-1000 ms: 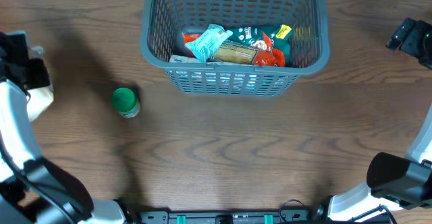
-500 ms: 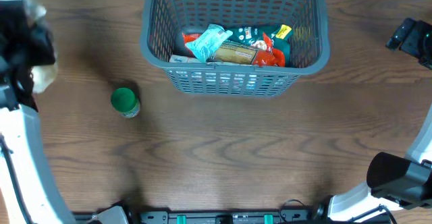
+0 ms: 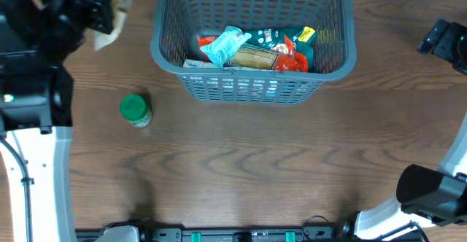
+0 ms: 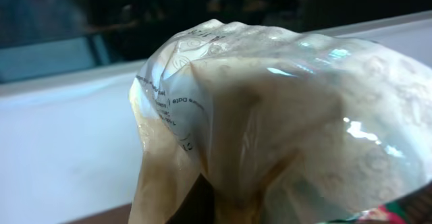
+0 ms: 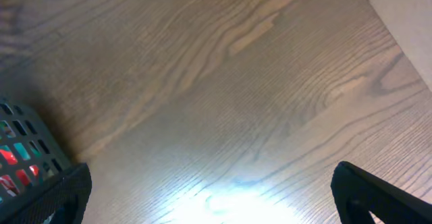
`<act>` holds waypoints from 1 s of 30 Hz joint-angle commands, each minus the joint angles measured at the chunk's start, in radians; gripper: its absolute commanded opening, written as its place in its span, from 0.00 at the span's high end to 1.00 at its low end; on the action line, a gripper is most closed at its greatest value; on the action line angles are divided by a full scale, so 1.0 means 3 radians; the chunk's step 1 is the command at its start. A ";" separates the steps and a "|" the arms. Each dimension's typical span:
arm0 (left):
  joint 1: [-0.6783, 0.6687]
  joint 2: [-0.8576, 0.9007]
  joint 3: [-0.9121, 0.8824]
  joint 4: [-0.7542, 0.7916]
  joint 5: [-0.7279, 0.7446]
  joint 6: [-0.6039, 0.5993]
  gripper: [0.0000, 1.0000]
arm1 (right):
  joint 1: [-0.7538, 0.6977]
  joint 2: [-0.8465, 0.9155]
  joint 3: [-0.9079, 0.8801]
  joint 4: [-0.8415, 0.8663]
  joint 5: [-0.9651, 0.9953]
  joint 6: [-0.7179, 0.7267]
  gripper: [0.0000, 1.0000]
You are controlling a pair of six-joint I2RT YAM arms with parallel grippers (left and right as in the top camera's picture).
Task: Pack container
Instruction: 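Lift the paper bag with the left gripper and carry it over the basket, then lower the paper bag into the basket and open the left gripper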
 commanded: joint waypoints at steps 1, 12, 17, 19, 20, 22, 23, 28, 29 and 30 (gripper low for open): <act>-0.0200 0.0099 0.0062 0.0071 0.0109 -0.0067 0.94 | -0.0020 0.0001 0.0000 -0.0003 0.0033 0.0027 0.01; -0.0964 0.0661 0.0062 0.0408 0.0369 -0.0167 0.94 | -0.0020 0.0001 0.0000 -0.0003 0.0033 0.0027 0.01; -0.1156 0.0937 0.0061 0.0385 0.0364 -0.0165 0.94 | -0.0020 0.0001 0.0000 -0.0003 0.0033 0.0027 0.01; -0.1167 0.1044 0.0061 0.0351 0.0359 -0.0167 0.94 | -0.0020 0.0001 0.0000 -0.0003 0.0033 0.0027 0.01; -0.1167 0.1094 0.0060 0.0317 0.0352 -0.0164 0.94 | -0.0020 0.0001 0.0000 -0.0003 0.0033 0.0027 0.01; -0.1167 0.1202 0.0060 0.0201 0.0300 -0.0161 0.94 | -0.0020 0.0001 0.0000 -0.0003 0.0033 0.0027 0.01; -0.1167 0.1256 0.0060 0.0131 0.0238 -0.0154 0.94 | -0.0020 0.0001 0.0000 -0.0003 0.0033 0.0027 0.01; -0.1167 0.1572 0.0060 -0.0146 0.0037 0.0000 0.94 | -0.0020 0.0001 0.0000 -0.0003 0.0033 0.0027 0.01; -0.1167 0.1628 0.0060 -0.0175 -0.0019 -0.0001 0.94 | -0.0020 0.0001 0.0000 -0.0003 0.0033 0.0027 0.01; -0.1167 0.1673 0.0060 -0.0196 -0.0080 -0.0001 0.94 | -0.0020 0.0001 0.0000 -0.0003 0.0033 0.0027 0.01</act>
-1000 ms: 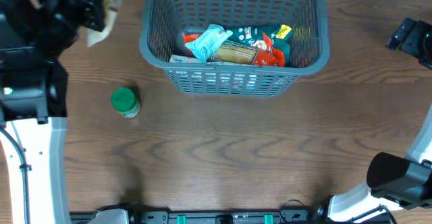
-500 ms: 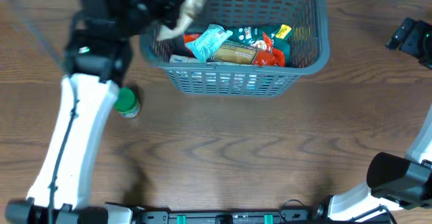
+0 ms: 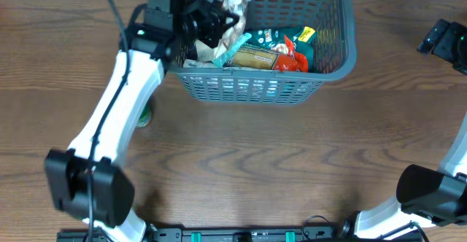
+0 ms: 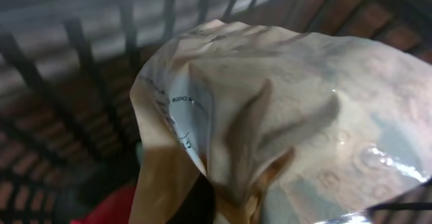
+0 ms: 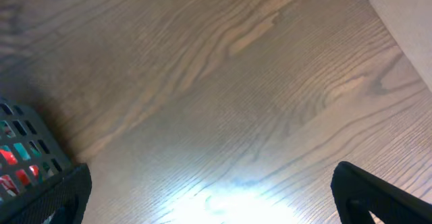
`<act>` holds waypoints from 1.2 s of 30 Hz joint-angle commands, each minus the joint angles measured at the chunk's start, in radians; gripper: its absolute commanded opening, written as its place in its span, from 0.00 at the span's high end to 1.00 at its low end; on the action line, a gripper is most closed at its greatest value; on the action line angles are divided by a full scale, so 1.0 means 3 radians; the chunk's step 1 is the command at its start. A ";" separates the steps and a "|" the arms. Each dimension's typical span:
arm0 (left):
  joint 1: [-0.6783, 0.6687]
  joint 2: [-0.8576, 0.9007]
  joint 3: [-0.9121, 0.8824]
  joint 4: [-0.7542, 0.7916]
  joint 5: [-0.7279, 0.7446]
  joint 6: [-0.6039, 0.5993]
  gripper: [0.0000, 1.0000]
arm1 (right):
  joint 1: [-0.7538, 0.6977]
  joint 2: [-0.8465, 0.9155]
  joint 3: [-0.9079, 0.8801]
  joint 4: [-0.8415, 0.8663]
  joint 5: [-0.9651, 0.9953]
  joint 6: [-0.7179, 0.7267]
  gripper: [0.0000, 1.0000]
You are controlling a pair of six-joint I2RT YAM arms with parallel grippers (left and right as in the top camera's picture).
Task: Pack container
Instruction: 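Lower the paper bag into the basket and open the left gripper, then move the left gripper back over the green-capped jar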
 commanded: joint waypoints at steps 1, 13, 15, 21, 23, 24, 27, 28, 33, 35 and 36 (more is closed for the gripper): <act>0.0011 0.0155 0.0056 -0.0052 -0.0242 0.0083 0.94 | -0.0020 0.0001 0.0000 -0.0003 0.0033 0.0027 0.01; 0.0011 0.0244 0.0056 -0.0097 -0.0373 0.0080 0.01 | -0.0020 0.0001 0.0000 -0.0003 0.0033 0.0027 0.01; 0.0011 0.0238 0.0056 -0.0075 -0.0252 0.0080 0.01 | -0.0020 0.0001 0.0000 -0.0003 0.0034 0.0027 0.01; 0.0011 0.0093 0.0057 0.0109 -0.0069 -0.0041 0.02 | -0.0020 0.0001 0.0000 -0.0003 0.0033 0.0027 0.01; 0.0011 -0.0014 0.0076 0.0214 -0.0070 -0.0085 0.01 | -0.0020 0.0001 0.0000 -0.0003 0.0033 0.0027 0.01; 0.0011 -0.0069 0.0107 0.0233 -0.0070 -0.0084 0.01 | -0.0020 0.0001 0.0000 -0.0003 0.0033 0.0027 0.01; 0.0015 -0.0254 0.0235 0.0234 -0.0175 -0.0085 0.01 | -0.0020 0.0001 0.0000 -0.0003 0.0033 0.0027 0.01; 0.0023 -0.0327 0.0270 0.0224 -0.0281 -0.0100 0.01 | -0.0020 0.0001 0.0000 -0.0003 0.0033 0.0027 0.00; 0.0131 -0.0739 0.0345 0.0039 -0.1189 -0.0108 0.01 | -0.0020 0.0001 0.0000 -0.0003 0.0033 0.0027 0.01; 0.0215 -0.0885 0.0345 -0.0114 -0.1582 -0.0108 0.01 | -0.0020 0.0001 0.0000 -0.0003 0.0033 0.0027 0.01; 0.0272 -0.0965 0.0345 -0.0237 -0.1785 -0.0108 0.01 | -0.0020 0.0001 0.0000 -0.0003 0.0033 0.0027 0.01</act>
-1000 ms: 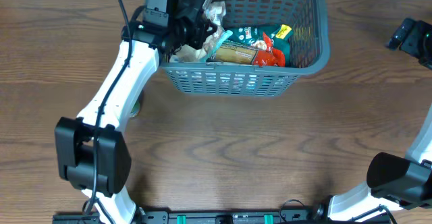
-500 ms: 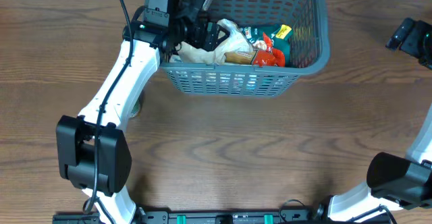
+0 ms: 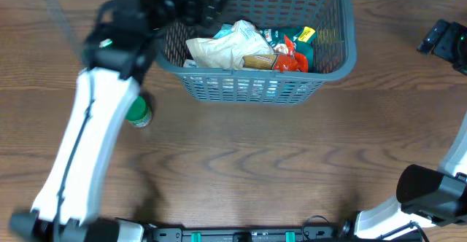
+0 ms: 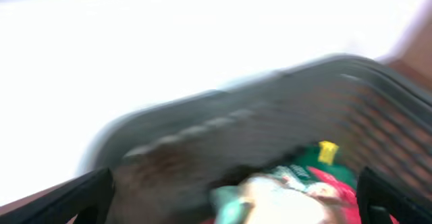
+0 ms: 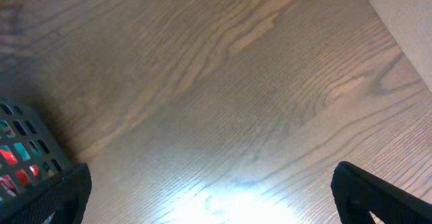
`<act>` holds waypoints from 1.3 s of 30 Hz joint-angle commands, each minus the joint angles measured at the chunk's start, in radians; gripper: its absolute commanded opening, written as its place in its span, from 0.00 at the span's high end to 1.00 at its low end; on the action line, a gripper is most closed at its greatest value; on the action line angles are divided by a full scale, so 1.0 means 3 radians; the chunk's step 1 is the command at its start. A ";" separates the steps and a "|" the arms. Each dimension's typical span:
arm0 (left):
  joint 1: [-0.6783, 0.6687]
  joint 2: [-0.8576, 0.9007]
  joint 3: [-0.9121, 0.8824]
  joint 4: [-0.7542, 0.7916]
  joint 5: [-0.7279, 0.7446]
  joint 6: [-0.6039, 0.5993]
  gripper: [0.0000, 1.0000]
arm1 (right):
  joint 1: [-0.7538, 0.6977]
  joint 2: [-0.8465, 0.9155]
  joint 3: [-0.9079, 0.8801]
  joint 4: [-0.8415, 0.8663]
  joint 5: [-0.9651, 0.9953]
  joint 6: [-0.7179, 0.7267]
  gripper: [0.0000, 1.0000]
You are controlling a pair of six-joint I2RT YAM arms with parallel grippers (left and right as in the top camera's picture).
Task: Pack container
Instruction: 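Move the left gripper back over the green-capped jar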
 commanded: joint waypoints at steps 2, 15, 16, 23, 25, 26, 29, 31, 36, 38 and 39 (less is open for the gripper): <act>0.0258 -0.0290 0.0043 -0.0437 -0.1083 -0.0043 0.01 | -0.0020 0.0001 0.0000 -0.0003 0.0033 0.0027 0.01; 0.0668 -0.0211 -0.0039 -0.2564 -0.1602 -0.0355 0.01 | -0.0020 0.0001 0.0000 -0.0003 0.0033 0.0027 0.01; 0.0668 -0.0183 -0.0051 -0.2617 -0.1586 -0.0355 0.01 | -0.0020 0.0001 0.0000 -0.0003 0.0033 0.0027 0.01; 0.0669 -0.0025 -0.0066 -0.2950 -0.1348 -0.0352 0.01 | -0.0020 0.0001 0.0000 -0.0003 0.0033 0.0025 0.01; 0.0669 -0.0011 -0.0071 -0.2963 -0.1251 -0.0350 0.01 | -0.0020 0.0001 0.0000 -0.0003 0.0033 0.0027 0.01; 0.0670 -0.0011 -0.0072 -0.2959 -0.1198 -0.0336 0.01 | -0.0020 0.0001 0.0000 -0.0003 0.0033 0.0027 0.01; 0.0698 -0.0010 -0.0072 -0.2908 -0.1010 -0.0338 0.01 | -0.0020 0.0001 0.0000 -0.0003 0.0033 0.0027 0.01; 0.0740 -0.0001 -0.0072 -0.2869 -0.0849 -0.0340 0.01 | -0.0020 0.0001 0.0000 -0.0003 0.0033 0.0027 0.01; 0.0884 0.0041 -0.0135 -0.2828 -0.0753 -0.0342 0.01 | -0.0020 0.0001 0.0000 -0.0003 0.0033 0.0027 0.01; 0.0963 0.0045 -0.0249 -0.2780 -0.0749 -0.0342 0.01 | -0.0020 0.0001 0.0000 -0.0003 0.0033 0.0027 0.01; 0.1002 0.0045 -0.0331 -0.2744 -0.0740 -0.0342 0.01 | -0.0020 0.0001 0.0000 -0.0003 0.0033 0.0027 0.01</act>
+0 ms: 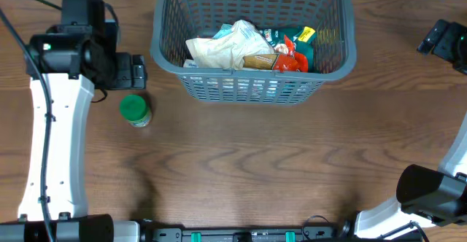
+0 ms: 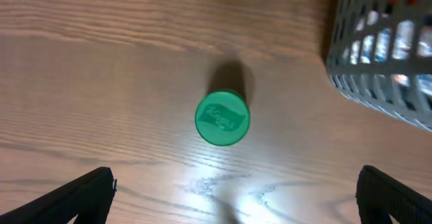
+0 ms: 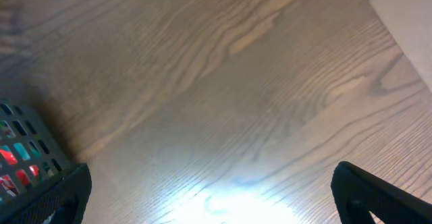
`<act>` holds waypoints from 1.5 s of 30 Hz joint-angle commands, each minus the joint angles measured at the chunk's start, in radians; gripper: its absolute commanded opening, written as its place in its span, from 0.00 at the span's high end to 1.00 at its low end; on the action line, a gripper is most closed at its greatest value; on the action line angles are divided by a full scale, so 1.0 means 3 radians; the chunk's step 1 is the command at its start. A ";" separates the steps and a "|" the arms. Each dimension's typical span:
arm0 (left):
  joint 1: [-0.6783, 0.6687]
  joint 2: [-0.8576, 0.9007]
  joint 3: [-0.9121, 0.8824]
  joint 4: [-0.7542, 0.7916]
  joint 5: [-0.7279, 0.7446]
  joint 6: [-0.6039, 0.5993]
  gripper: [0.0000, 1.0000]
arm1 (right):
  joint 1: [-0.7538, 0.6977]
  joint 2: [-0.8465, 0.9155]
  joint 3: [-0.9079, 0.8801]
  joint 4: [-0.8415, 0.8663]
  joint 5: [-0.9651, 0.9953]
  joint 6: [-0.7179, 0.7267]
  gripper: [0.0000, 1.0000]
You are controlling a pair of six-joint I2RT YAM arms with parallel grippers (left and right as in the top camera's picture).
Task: Pack container
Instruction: 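Move the left gripper back over the green-capped jar, then lower the left gripper and close it around the green-capped jar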
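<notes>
The grey plastic basket stands at the back middle of the table. A pale tan bag lies in it on top of teal and red packets. A green-lidded jar stands upright on the table left of the basket, and it shows from above in the left wrist view. My left gripper hangs open just behind the jar, and nothing is between its fingers. My right gripper is open at the far right edge, away from everything.
The basket's wall fills the upper right of the left wrist view, close to the jar. In the right wrist view there is bare wooden table, with a basket corner at the left and the table's edge at the upper right.
My left gripper was open at the basket's left rim. It is now left of the basket, over the green-lidded jar. The bag stays in the basket. The right arm has not moved.
My left gripper was shut on the tan bag at the far left of the table. Then it held the bag over the basket's left side. Then the bag lay in the basket and the gripper was open. Now the gripper is over the jar.
</notes>
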 commanded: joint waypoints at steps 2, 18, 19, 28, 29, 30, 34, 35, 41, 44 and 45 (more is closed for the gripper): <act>0.0161 0.0060 -0.0348 0.0113 0.0183 -0.0017 0.01 | -0.0020 0.0001 0.0000 -0.0001 0.0033 0.0027 0.01; 0.0193 0.0062 -0.1516 0.1142 0.0306 -0.0018 0.01 | -0.0020 0.0001 0.0000 -0.0001 0.0033 0.0027 0.01; 0.0193 0.0064 -0.1517 0.1172 0.0305 -0.0018 0.01 | -0.0020 0.0001 0.0000 -0.0001 0.0033 0.0027 0.01; 0.0193 0.0254 -0.1517 0.1371 0.0178 -0.0019 0.01 | -0.0020 0.0001 0.0000 -0.0003 0.0033 0.0027 0.01; 0.0193 0.0317 -0.1517 0.1366 0.0178 -0.0019 0.02 | -0.0020 0.0001 0.0000 -0.0001 0.0033 0.0027 0.01; 0.0193 0.0370 -0.1517 0.1361 0.0178 -0.0022 0.01 | -0.0020 0.0001 0.0000 -0.0001 0.0033 0.0027 0.01; 0.0193 0.0565 -0.1517 0.1363 0.0178 -0.0018 0.01 | -0.0020 0.0001 0.0000 -0.0001 0.0033 0.0027 0.01; 0.0193 0.0595 -0.1517 0.1363 0.0179 -0.0019 0.01 | -0.0020 0.0001 0.0000 -0.0001 0.0034 0.0027 0.01; 0.0193 0.0693 -0.1517 0.1424 0.0179 -0.0018 0.01 | -0.0020 0.0001 0.0000 -0.0001 0.0033 0.0027 0.01; 0.0193 0.0717 -0.1517 0.1455 0.0179 -0.0018 0.01 | -0.0020 0.0001 0.0000 -0.0001 0.0033 0.0027 0.01; 0.0193 0.0734 -0.1520 0.1462 0.0177 -0.0017 0.01 | -0.0020 0.0001 0.0000 -0.0001 0.0033 0.0027 0.01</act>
